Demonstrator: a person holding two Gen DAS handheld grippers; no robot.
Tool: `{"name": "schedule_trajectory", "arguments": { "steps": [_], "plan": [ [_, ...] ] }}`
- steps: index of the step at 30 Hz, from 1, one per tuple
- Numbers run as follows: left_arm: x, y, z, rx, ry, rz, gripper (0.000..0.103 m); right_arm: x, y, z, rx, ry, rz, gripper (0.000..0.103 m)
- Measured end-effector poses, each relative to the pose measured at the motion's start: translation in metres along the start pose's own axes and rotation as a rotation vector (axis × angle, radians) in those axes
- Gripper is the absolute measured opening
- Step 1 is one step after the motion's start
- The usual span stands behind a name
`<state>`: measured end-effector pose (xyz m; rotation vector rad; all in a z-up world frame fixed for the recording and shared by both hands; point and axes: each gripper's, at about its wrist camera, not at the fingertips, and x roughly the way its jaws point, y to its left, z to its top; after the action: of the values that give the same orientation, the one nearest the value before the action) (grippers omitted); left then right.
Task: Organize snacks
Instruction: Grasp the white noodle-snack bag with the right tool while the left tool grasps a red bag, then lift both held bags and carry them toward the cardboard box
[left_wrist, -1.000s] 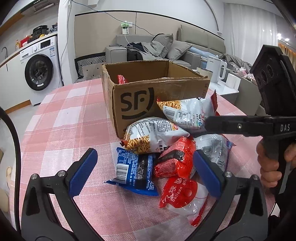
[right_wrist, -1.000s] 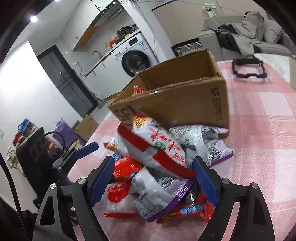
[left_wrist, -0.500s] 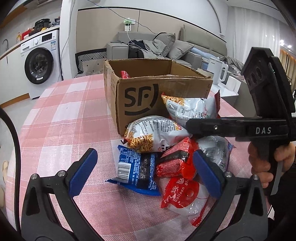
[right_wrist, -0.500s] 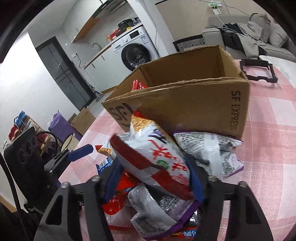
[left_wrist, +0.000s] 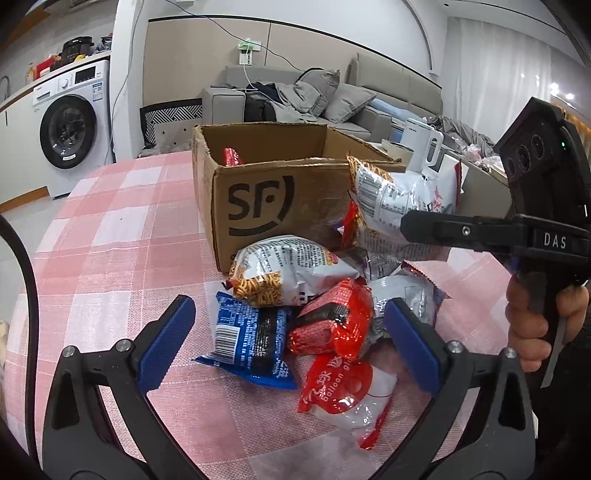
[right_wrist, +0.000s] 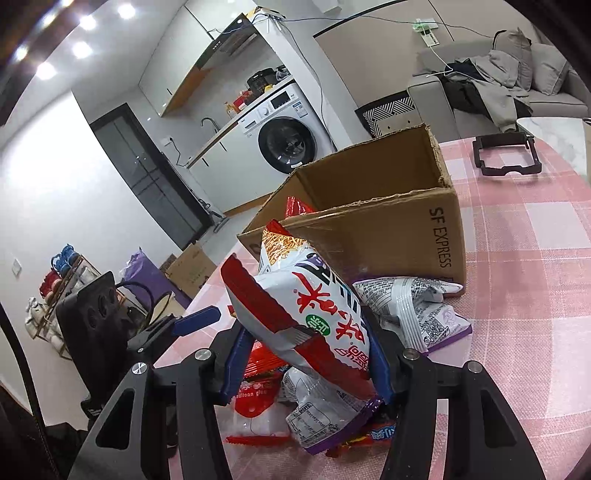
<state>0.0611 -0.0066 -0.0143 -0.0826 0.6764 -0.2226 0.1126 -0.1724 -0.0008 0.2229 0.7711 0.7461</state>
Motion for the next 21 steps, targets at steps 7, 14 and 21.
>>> {"name": "schedule_trajectory", "arguments": {
  "steps": [7,14,21],
  "plan": [
    [0.011,-0.021,-0.003,0.084,0.052,0.017,0.083,-0.006,0.001,0.0,0.003,-0.001,0.008,0.056],
    [0.021,-0.039,-0.007,0.157,0.09,0.021,0.059,-0.007,0.0,0.002,0.005,-0.003,0.009,0.056],
    [0.024,-0.048,-0.009,0.185,0.108,-0.003,0.028,-0.01,0.001,0.003,-0.001,-0.009,0.01,0.056]
  ]
}}
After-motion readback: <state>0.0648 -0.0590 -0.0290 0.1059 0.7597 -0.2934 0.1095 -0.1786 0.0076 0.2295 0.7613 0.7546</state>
